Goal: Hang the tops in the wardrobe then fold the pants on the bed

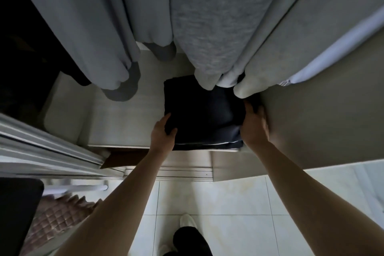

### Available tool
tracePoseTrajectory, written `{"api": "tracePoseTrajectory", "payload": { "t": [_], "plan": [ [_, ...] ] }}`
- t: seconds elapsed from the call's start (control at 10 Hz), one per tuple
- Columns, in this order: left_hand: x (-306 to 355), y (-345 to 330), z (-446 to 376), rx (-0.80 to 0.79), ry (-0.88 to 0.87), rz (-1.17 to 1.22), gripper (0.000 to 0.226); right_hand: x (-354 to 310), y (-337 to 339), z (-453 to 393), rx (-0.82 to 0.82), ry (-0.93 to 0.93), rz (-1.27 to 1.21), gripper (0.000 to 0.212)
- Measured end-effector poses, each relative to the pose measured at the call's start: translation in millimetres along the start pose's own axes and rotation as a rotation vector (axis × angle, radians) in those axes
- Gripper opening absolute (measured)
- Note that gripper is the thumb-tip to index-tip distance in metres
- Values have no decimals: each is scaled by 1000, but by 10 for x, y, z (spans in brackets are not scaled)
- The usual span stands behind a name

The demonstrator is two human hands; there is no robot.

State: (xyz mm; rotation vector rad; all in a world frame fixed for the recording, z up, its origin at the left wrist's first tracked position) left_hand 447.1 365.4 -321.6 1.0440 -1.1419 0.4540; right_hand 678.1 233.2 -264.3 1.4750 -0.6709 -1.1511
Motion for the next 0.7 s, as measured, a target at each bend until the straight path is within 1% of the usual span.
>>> {"api": "tracePoseTrajectory", "payload": {
  "t": [0.1,0.2,0.3,0.4,0.5,0.7],
  "plan": [
    [3,-46,5,-48,82,-39,57,2,-49,31,-11,-10,72,66],
    [98,-43,1,-82,82,-72,60,6,-6,15,-98,-58,-20,70],
    [177,-11,51,-145,95,-128,61,-6,115,79,-112,-24,-62,70],
    [331,91,162,-135,122,-168,50,-58,271,206,-50,76,-7,63],
    [504,224,318,-119,142,-155,49,-97,390,376,-46,157,22,58],
    [817,570,728,-78,90,-151,49,-89,633,808,-67,213,-66,51]
  ]
}}
Point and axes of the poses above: each hand's wrist, its own z-axis away from the middle knuckle, its own y-axis out of the back of the hand, x = y × z, the point moved 4 cm from there along -z, towards the middle knuckle, and after that the axes turned 15 degrees about -y, right-handed, at the moved point
